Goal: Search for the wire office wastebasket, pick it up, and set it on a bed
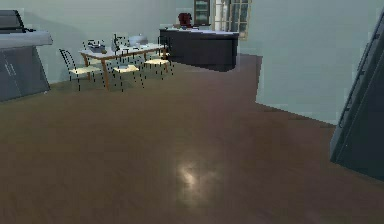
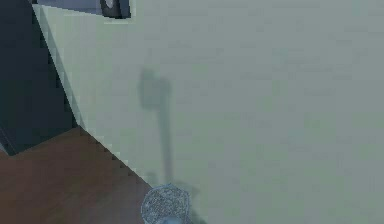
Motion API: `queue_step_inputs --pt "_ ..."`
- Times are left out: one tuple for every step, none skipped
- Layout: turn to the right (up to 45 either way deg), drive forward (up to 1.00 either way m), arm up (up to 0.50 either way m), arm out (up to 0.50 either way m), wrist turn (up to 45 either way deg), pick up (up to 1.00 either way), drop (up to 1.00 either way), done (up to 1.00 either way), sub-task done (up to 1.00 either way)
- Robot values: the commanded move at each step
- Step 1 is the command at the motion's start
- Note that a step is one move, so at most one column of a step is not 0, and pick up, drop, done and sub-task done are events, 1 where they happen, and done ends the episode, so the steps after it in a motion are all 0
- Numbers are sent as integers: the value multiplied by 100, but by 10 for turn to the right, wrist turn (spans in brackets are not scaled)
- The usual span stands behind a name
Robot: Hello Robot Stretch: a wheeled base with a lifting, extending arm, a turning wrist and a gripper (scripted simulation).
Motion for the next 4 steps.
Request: queue_step_inputs --pt "0 0 0 0 450 0 0 0 0" --pt "0 0 0 0 120 0 0 0 0" --pt "0 0 0 0 0 100 0 0 0" --pt "0 0 10 0 0 0 0 0 0"
